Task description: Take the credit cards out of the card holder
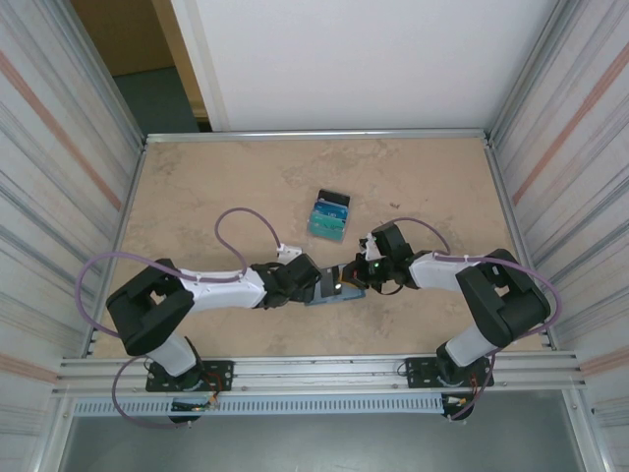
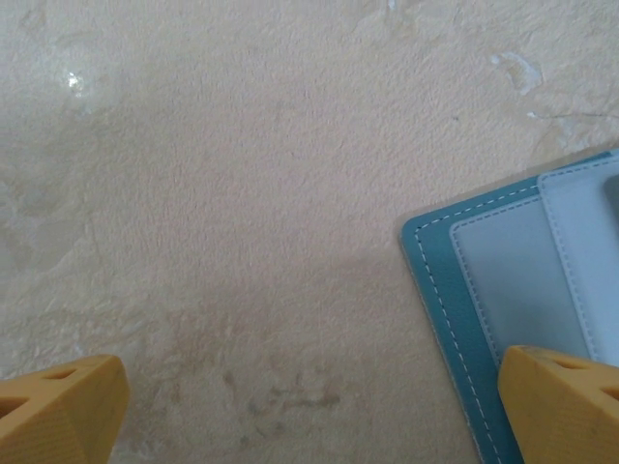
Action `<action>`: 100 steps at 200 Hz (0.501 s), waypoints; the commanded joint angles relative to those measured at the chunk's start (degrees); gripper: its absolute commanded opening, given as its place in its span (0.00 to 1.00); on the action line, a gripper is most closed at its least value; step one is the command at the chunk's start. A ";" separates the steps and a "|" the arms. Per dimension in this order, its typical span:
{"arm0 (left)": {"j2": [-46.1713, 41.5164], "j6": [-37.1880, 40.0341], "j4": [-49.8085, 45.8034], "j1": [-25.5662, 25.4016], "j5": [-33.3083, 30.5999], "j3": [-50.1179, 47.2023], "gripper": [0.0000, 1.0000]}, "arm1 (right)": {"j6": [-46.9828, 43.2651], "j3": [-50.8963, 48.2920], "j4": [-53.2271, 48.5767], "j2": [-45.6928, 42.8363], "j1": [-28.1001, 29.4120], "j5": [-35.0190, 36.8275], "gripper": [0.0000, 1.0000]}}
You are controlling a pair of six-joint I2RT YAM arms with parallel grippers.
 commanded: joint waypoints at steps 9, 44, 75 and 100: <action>1.65 3.79 -1.37 1.87 -0.46 0.23 0.99 | -3.83 1.49 -6.12 -2.33 -0.35 3.04 0.02; 0.51 6.14 -2.04 2.15 -0.48 1.71 0.99 | -4.78 2.25 -8.08 -2.86 -0.37 4.24 0.01; -2.22 6.93 -2.72 1.32 -0.47 2.63 0.99 | -4.51 2.42 -8.51 -3.53 -0.16 5.21 0.01; -3.28 7.41 -3.27 0.01 -1.41 4.09 0.99 | -4.52 2.93 -9.76 -3.92 0.29 6.39 0.01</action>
